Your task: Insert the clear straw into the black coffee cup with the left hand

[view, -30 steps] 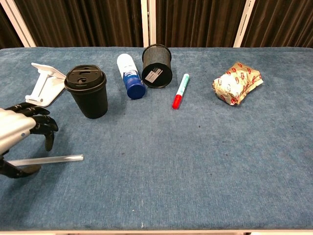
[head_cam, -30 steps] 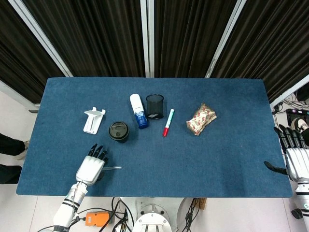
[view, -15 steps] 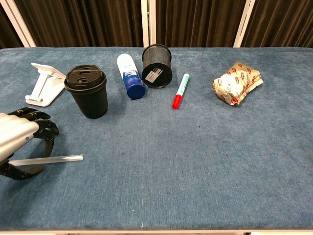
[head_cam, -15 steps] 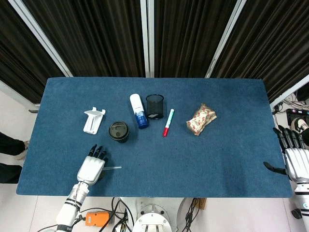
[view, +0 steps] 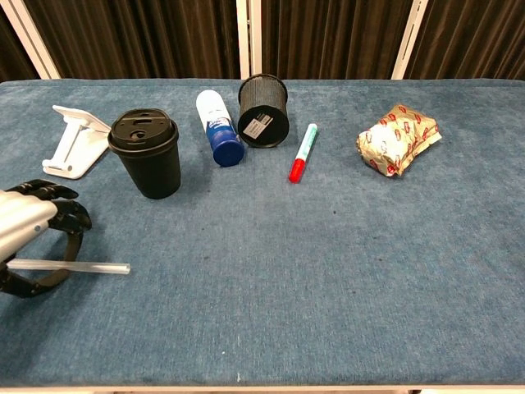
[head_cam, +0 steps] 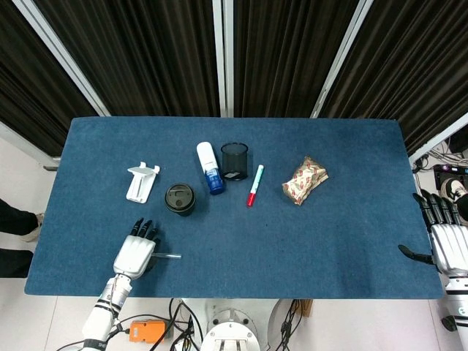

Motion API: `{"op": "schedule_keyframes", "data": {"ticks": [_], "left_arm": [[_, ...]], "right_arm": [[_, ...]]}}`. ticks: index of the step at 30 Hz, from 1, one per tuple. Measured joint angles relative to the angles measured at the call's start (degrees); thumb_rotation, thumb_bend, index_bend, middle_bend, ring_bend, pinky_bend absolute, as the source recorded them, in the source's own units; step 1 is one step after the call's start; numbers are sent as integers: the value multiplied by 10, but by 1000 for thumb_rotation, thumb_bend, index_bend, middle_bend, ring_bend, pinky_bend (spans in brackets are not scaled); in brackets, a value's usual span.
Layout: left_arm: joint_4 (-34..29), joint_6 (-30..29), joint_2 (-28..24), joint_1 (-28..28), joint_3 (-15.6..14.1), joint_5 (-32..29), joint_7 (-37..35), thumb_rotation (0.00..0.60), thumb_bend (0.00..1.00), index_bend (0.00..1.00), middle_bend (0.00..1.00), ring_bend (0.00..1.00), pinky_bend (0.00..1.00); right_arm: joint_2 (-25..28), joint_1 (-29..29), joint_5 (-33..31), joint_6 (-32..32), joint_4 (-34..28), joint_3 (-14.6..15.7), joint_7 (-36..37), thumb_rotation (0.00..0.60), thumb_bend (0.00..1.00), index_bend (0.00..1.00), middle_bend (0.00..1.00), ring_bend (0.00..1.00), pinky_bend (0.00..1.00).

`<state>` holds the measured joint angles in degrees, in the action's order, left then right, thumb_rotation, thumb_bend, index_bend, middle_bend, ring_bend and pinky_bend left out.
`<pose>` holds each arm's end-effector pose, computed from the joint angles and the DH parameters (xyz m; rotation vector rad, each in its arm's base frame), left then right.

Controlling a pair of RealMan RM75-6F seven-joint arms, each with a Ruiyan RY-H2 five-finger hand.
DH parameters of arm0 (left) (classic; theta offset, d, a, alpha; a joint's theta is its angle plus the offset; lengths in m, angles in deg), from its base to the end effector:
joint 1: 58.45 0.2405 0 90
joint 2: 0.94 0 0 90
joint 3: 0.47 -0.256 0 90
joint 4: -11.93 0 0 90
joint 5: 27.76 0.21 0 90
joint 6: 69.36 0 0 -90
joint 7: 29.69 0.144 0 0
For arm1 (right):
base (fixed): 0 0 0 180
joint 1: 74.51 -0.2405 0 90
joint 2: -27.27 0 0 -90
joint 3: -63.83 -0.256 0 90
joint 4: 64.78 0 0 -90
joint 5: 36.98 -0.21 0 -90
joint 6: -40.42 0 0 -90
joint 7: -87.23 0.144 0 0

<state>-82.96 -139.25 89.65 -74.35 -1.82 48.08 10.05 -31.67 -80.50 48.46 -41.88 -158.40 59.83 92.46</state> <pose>-0.2198 0.1925 -0.0266 -1.8238 -0.8895 -0.6687 -0.3113 -0.1915 0.1833 1.3903 -0.9323 0.9223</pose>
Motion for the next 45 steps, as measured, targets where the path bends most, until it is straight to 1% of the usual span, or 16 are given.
{"op": "schedule_keyframes", "data": {"ticks": [4,7,10,13,16,18,23,26,30,32,35,40,45], "left_arm": [[-19,-12,-22,6,3,10,-60,600,400,606,265,87,0],[-38,-28,-47,11,12,22,-130,600,408,606,275,97,0],[-53,-50,-70,17,28,33,-218,600,414,606,277,100,0],[-67,-71,-90,20,52,43,-318,600,410,606,277,94,0],[-78,-86,-104,20,81,47,-421,600,409,606,277,81,0],[-83,-93,-108,16,106,46,-491,600,410,606,277,67,0],[-87,-91,-97,-9,167,34,-636,600,410,606,274,40,0],[-84,-76,-75,-34,199,15,-697,600,410,606,270,35,0],[-75,-37,-42,-71,232,-24,-751,600,410,606,259,21,0],[-63,-18,-21,-91,244,-41,-763,600,410,606,256,18,0],[-39,-2,6,-113,255,-60,-765,600,410,606,256,17,0],[-3,10,44,-136,262,-81,-763,600,414,606,256,17,0],[5,8,50,-134,248,-75,-757,600,416,606,256,16,0]], "right_arm": [[-4,-1,-2,9,3,4,1,600,221,0,67,0,25],[-11,-3,-2,21,8,9,1,600,222,0,67,0,24],[-22,-6,-1,36,15,16,-4,600,222,0,67,0,25],[-33,-9,-1,47,23,23,-8,600,221,0,67,0,25],[-39,-11,1,52,28,26,-12,600,221,0,67,0,25],[-40,-11,3,50,28,27,-16,600,222,0,67,0,25],[-38,-10,3,49,25,29,-22,600,221,0,67,0,24],[-37,-9,3,49,24,30,-24,600,222,0,67,0,25],[-37,-9,1,50,21,30,-27,600,222,0,67,0,25],[-37,-9,0,50,20,30,-28,600,222,0,67,0,25],[-36,-8,-3,51,19,30,-30,600,221,0,67,0,24],[-35,-8,-6,52,19,30,-29,600,221,0,67,0,24],[-35,-8,-10,56,23,30,-27,600,221,0,67,0,25]]}}
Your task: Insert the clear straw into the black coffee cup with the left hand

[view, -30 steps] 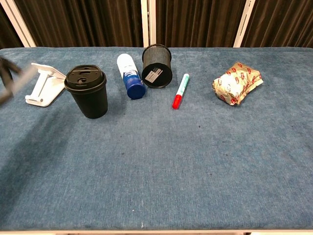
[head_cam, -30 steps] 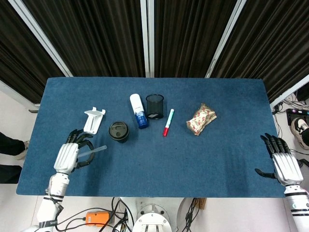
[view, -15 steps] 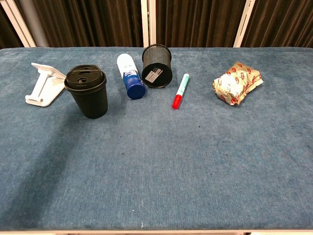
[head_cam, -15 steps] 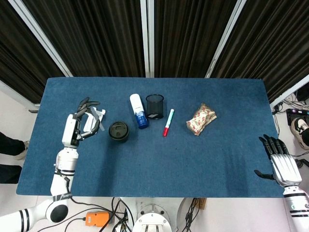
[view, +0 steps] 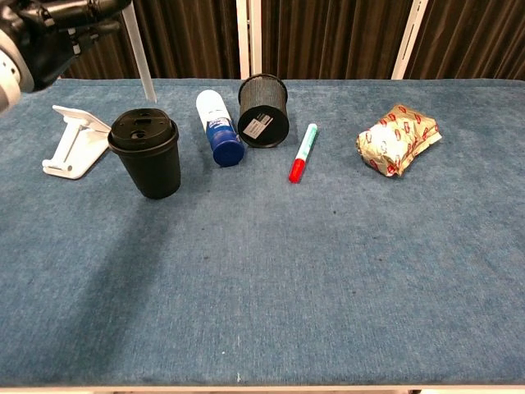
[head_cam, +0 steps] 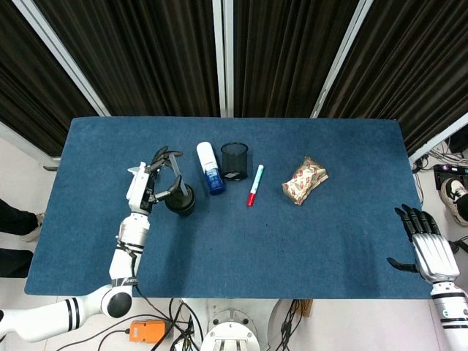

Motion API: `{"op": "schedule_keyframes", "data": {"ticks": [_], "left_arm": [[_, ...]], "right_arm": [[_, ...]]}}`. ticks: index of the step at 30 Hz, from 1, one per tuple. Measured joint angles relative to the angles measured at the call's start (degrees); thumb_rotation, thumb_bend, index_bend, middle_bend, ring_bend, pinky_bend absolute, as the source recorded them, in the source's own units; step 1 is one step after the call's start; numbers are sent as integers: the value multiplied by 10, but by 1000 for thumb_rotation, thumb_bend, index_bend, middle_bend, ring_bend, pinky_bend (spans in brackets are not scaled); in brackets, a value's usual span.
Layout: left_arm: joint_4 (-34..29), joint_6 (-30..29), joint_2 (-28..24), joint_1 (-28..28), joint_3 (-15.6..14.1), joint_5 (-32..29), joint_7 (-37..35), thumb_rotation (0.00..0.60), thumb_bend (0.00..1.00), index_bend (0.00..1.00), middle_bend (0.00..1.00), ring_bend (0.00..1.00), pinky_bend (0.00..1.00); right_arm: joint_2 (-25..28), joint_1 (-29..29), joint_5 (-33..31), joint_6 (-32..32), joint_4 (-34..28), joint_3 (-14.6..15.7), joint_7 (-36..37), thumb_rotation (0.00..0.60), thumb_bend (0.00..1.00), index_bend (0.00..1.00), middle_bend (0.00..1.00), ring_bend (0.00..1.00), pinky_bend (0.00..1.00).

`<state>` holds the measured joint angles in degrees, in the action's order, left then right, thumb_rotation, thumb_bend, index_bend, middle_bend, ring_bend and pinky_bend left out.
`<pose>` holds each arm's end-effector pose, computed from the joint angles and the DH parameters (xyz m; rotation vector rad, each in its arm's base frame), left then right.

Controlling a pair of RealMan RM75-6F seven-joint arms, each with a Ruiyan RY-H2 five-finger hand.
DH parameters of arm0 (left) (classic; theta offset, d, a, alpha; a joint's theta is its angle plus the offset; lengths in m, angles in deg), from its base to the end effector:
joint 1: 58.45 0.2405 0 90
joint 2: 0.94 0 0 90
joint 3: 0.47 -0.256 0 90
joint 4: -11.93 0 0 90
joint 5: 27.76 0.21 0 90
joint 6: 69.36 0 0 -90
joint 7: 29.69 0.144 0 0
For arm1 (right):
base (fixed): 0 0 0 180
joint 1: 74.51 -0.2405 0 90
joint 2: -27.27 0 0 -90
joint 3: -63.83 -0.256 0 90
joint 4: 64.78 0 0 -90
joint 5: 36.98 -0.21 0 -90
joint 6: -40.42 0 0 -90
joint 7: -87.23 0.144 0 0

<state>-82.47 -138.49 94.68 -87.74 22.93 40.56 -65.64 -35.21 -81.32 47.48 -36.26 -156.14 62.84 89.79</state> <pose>-0.1238 0.3214 0.0205 -0.8297 -1.8902 -1.9411 -0.3258 -0.1836 0.1487 1.4677 -1.0253 0.8008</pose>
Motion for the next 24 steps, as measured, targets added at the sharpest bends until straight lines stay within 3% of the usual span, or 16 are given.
{"op": "schedule_keyframes", "data": {"ticks": [11,24], "left_arm": [[16,-3,-5,15,-25,11,5,600,419,606,256,16,0],[37,3,2,19,-35,15,2,600,420,606,256,16,0]], "right_arm": [[-3,-2,-2,3,6,-1,6,600,221,0,67,0,24],[-4,-2,-4,4,4,-2,4,600,222,0,67,0,25]]}}
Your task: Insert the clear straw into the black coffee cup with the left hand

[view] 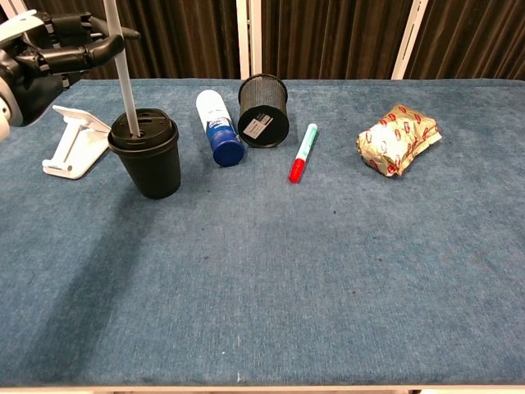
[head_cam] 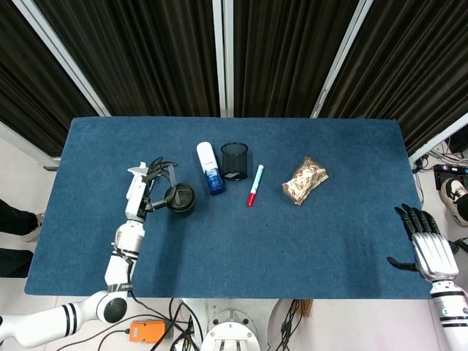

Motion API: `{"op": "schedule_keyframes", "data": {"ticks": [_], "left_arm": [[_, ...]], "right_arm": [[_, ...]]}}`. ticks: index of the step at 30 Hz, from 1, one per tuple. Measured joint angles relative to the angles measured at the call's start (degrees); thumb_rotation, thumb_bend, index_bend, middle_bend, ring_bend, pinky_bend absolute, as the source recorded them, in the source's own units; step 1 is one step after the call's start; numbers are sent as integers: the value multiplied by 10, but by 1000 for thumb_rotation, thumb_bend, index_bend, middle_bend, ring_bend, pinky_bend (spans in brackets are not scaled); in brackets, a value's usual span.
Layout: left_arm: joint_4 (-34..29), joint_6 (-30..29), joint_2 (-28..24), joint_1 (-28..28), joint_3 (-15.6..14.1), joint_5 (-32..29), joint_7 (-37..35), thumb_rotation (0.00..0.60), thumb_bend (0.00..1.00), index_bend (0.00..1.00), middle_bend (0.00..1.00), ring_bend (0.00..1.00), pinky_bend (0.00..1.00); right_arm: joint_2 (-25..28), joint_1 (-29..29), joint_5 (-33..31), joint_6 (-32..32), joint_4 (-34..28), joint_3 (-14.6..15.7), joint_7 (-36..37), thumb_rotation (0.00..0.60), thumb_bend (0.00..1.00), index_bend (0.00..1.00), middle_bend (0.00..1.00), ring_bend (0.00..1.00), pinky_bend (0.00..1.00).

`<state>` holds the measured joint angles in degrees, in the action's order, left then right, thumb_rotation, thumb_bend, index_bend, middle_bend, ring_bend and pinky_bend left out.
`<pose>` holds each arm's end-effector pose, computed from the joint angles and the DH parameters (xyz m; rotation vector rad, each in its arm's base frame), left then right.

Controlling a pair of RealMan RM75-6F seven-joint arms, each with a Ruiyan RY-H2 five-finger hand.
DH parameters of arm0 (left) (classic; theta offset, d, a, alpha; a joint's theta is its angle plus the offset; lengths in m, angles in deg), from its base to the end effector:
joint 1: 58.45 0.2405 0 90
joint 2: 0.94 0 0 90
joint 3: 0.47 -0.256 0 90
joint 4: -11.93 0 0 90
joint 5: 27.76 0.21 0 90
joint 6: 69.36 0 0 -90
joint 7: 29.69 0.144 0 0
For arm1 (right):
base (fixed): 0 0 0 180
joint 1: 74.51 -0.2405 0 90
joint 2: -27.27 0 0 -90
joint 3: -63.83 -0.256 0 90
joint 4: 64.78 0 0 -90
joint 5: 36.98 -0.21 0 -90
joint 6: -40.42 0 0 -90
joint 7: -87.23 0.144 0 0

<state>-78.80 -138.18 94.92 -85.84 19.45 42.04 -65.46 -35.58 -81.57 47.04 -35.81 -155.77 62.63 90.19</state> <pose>-0.1500 0.3119 0.0071 -0.8805 -1.8688 -1.8372 -0.3269 -0.1858 0.1471 1.4623 -1.0347 0.8032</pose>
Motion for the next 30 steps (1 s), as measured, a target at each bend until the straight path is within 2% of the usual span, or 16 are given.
{"op": "schedule_keyframes", "data": {"ticks": [12,18,25,30], "left_arm": [[38,-4,25,1,-15,11,4,600,417,602,256,16,0],[58,-12,35,5,-29,25,10,600,404,545,252,16,0],[70,-19,40,10,-37,35,22,600,252,219,211,3,0],[69,-26,37,13,-39,43,26,600,236,142,185,0,0]], "right_arm": [[0,0,-1,0,2,-1,3,600,221,0,67,0,25],[0,0,-1,0,3,-1,5,600,222,0,67,0,25],[0,1,-1,-2,2,-1,6,600,221,0,67,0,25],[1,3,-1,-6,0,-2,4,600,221,0,67,0,25]]}}
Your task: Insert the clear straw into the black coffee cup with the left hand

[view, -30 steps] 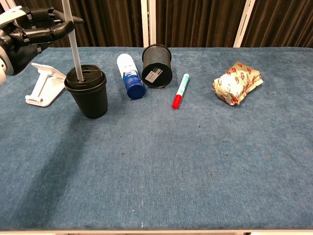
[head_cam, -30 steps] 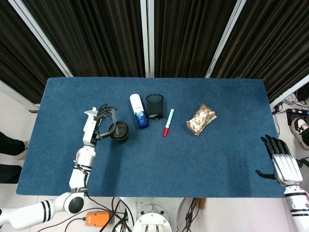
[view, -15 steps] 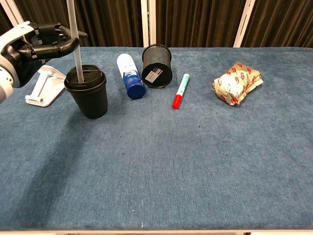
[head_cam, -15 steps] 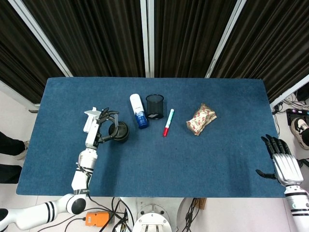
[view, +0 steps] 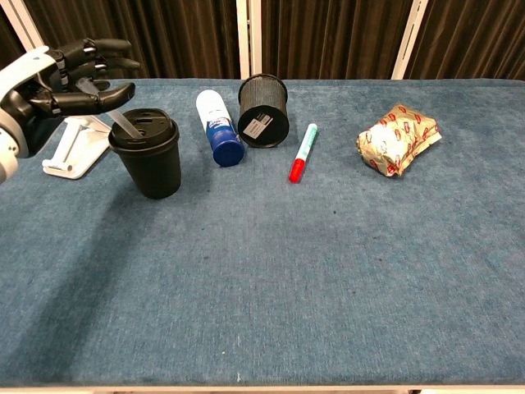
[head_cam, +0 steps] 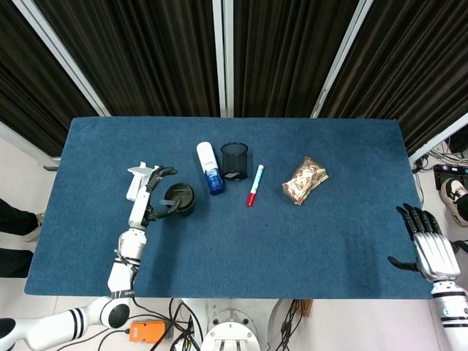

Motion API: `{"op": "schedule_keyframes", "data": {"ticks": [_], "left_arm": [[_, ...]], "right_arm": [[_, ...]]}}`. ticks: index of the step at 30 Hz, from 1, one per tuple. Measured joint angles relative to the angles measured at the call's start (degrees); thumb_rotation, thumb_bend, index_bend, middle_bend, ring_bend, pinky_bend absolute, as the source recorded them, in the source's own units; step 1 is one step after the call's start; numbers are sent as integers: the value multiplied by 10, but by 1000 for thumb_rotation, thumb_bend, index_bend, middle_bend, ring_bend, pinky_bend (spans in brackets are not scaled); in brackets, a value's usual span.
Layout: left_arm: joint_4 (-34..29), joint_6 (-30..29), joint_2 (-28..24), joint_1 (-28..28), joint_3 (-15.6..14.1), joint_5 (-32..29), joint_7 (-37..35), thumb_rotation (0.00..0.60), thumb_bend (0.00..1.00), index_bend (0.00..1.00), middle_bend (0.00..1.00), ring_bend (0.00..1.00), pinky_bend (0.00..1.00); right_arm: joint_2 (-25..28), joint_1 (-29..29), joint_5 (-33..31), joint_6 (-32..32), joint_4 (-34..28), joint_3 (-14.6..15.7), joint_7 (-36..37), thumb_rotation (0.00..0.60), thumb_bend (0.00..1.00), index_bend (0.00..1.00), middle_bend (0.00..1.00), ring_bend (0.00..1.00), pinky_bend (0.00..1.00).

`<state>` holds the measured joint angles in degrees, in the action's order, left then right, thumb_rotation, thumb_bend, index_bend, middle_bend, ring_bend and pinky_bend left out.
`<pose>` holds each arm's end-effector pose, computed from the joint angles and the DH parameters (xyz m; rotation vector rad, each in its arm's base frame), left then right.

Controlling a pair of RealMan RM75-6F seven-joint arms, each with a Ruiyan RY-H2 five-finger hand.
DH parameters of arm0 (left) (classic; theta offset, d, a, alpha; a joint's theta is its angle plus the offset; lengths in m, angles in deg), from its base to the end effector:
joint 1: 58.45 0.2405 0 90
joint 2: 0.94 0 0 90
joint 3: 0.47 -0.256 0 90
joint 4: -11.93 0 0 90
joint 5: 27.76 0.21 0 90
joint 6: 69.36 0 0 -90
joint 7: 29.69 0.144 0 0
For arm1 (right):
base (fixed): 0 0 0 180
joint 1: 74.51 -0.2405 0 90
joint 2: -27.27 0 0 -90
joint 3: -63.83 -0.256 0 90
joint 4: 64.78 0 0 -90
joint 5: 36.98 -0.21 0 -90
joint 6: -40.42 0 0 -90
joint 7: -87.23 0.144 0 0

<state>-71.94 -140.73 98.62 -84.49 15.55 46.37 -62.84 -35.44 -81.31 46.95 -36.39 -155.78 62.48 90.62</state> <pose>-0.1676 0.2993 -0.0145 -0.9867 -1.7599 -1.7612 -0.3272 -0.1851 0.1497 1.4490 -1.0329 0.8120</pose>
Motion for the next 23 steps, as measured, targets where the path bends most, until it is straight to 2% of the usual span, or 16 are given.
{"op": "schedule_keyframes", "data": {"ticks": [6,10,17,20,23], "left_arm": [[-12,-6,-35,9,-15,20,26,600,171,36,81,0,0],[-36,-10,-94,23,-32,29,65,600,140,33,76,0,0],[-96,-21,-245,74,-75,23,169,600,120,59,77,0,0],[-104,-27,-284,96,-94,14,223,600,121,66,77,0,0],[-100,-37,-298,114,-111,5,280,600,120,82,78,0,0]], "right_arm": [[4,3,0,-7,-1,-2,1,600,222,0,67,0,25],[9,5,0,-13,-2,-4,3,600,221,0,67,0,25],[13,13,2,-29,-1,-6,15,600,221,0,67,0,25],[14,16,4,-34,1,-6,19,600,221,0,67,0,25],[12,17,7,-36,3,-6,21,600,222,0,67,0,25]]}}
